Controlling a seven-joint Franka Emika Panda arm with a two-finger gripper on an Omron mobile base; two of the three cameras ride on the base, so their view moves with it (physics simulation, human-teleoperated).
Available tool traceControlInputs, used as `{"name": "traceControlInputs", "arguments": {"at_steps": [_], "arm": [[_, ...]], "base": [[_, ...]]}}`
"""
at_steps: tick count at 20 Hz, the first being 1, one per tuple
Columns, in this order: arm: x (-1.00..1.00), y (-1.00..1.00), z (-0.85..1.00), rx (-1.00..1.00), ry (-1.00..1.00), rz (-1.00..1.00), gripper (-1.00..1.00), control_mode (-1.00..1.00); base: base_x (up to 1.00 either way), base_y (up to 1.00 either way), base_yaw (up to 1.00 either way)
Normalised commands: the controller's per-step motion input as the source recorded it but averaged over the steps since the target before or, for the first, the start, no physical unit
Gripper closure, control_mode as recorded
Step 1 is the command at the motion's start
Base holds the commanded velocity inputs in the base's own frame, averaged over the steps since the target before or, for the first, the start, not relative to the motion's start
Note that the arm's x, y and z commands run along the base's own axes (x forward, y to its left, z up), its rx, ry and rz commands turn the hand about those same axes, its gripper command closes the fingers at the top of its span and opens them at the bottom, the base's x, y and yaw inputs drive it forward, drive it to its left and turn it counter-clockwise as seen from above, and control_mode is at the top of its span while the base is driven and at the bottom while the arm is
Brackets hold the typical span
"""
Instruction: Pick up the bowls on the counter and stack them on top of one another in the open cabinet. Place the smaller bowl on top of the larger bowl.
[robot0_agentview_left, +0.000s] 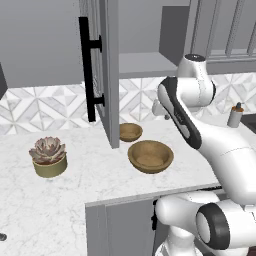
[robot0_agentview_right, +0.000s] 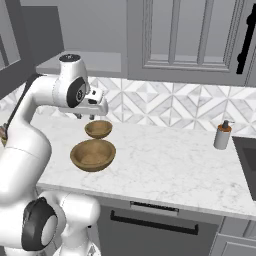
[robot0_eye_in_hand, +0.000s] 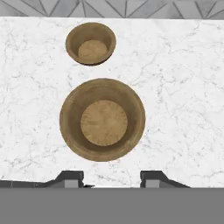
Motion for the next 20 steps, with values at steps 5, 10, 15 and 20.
{"name": "traceControlInputs", "arguments": {"at_steps": [5, 10, 15, 20], "arm": [[-0.57, -0.08, 0.00, 0.00, -0.13, -0.02, -1.00, -1.00], [-0.44, -0.52, -0.10, 0.15, -0.14, -0.14, -1.00, -1.00], [0.00, -0.73, -0.14, 0.25, -0.02, -0.08, -1.00, -1.00], [0.33, -0.36, -0.21, 0.23, 0.00, 0.00, -1.00, -1.00]], "base": [[0.00, 0.00, 0.00], [0.00, 0.00, 0.00], [0.00, 0.00, 0.00], [0.00, 0.00, 0.00]]}}
